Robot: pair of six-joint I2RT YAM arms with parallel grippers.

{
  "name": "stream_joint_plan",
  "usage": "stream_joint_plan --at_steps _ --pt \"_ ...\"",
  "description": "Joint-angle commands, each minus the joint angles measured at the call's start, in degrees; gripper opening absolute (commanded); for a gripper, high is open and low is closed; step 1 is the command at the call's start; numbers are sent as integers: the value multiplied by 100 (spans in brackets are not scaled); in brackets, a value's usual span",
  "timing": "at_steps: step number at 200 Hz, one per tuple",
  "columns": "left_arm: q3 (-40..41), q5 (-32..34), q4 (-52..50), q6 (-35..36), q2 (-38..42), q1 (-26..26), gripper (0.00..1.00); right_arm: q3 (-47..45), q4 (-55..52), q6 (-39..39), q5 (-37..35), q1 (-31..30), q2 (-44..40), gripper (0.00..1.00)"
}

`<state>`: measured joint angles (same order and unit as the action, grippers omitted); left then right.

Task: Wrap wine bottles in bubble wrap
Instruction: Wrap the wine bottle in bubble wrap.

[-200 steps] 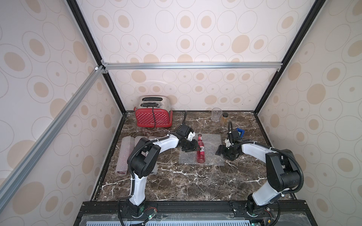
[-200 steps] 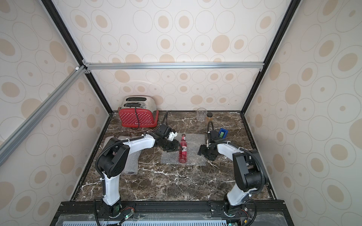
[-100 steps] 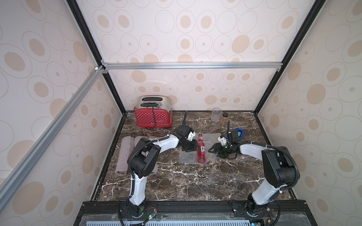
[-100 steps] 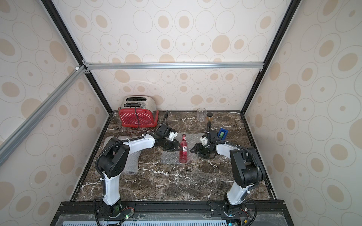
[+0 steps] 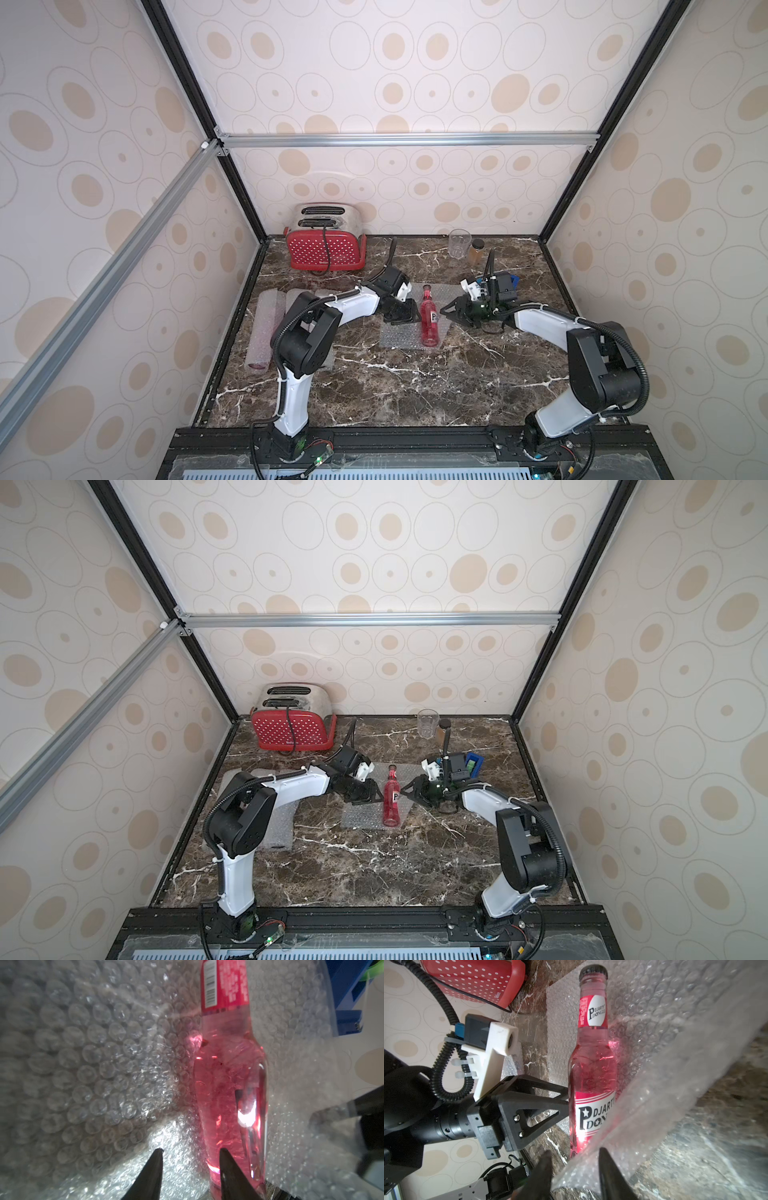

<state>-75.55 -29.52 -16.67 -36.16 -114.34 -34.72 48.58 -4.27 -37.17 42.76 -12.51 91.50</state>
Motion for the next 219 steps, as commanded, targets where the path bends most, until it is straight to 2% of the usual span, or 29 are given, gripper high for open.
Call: stream_joint_plan --at_steps 1,22,50,89,117,142,156,195,198,219 --pt "11 51 -136 92 211 -28 44 -98 22 -13 35 -40 52 28" --pt "14 17 -129 100 331 -19 44 -74 -158 22 -215 -58 155 25" --pt "21 -1 -118 103 358 -19 44 -9 -466 27 -536 -123 89 40" --pt "-3 -35 -100 74 281 -18 44 138 -1060 27 -893 -256 54 41" --pt "-5 -28 -109 74 255 -27 44 231 -1565 93 -1222 -260 -41 29" --pt "-3 -19 -113 90 243 -27 43 306 -1915 205 -1424 -259 -154 8" --pt "-13 -19 -109 101 254 -32 43 332 -2026 260 -1481 -260 -231 0" --pt "-76 -32 -221 114 426 6 45 443 -1780 237 -1169 -324 -429 0" --pt "-85 -36 -223 117 464 10 45 469 -1771 243 -1149 -475 -435 0" --pt "-154 -167 -204 103 660 84 53 720 -1735 274 -1032 -772 -344 0"
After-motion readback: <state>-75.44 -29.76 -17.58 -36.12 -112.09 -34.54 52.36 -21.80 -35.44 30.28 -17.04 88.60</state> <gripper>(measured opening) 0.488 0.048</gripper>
